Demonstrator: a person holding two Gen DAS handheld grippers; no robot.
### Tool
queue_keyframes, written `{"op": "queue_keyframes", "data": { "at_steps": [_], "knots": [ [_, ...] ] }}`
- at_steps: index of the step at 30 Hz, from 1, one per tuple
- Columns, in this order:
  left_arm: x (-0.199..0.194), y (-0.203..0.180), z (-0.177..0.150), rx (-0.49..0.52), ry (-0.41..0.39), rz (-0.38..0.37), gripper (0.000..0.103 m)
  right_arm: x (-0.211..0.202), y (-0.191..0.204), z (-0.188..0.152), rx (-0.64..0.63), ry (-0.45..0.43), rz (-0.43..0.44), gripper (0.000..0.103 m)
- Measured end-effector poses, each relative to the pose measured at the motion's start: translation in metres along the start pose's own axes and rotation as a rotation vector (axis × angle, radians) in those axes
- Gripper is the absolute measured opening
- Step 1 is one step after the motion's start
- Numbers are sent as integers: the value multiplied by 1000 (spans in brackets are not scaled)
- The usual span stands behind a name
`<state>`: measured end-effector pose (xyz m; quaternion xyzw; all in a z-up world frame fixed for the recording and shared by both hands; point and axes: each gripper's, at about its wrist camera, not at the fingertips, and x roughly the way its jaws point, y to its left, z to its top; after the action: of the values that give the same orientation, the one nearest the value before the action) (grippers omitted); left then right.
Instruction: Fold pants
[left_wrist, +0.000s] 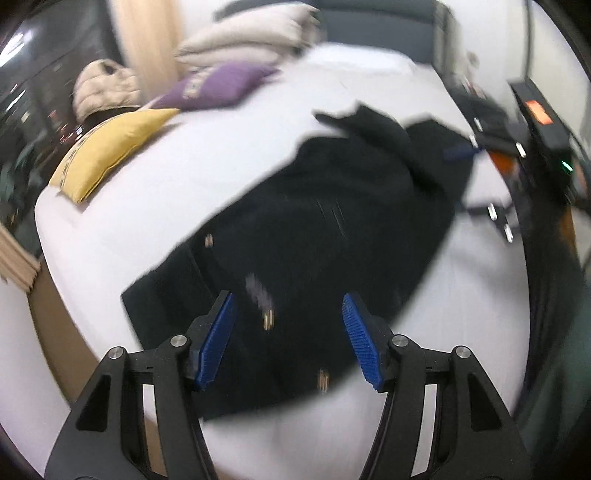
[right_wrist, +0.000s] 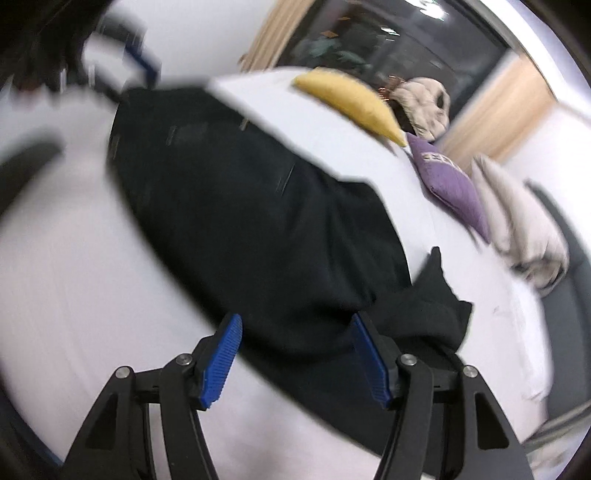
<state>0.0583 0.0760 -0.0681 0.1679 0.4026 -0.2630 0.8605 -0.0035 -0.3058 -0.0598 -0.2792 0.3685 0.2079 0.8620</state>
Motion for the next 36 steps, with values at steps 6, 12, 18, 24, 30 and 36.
{"op": "queue_keyframes", "data": {
  "at_steps": [6, 12, 18, 24, 30, 36],
  "knots": [
    [78, 3, 15, -208, 94, -13, 59, 53, -25, 5, 283, 72, 118, 55],
    [104, -10, -3, -212, 143, 23, 59, 60, -26, -43, 345, 167, 141, 54],
    [110, -13, 1, -231, 139, 21, 62, 23, -85, -24, 484, 66, 144, 55],
    [120, -21, -2, -233, 130, 57, 65, 55, -211, 21, 674, 33, 49, 59],
    [120, -20, -3, -237, 129, 48, 65, 154, -272, 57, 695, 221, -19, 57],
    [116, -18, -6, -239, 118, 52, 66, 217, -271, 75, 601, 357, -126, 50]
  ]
}}
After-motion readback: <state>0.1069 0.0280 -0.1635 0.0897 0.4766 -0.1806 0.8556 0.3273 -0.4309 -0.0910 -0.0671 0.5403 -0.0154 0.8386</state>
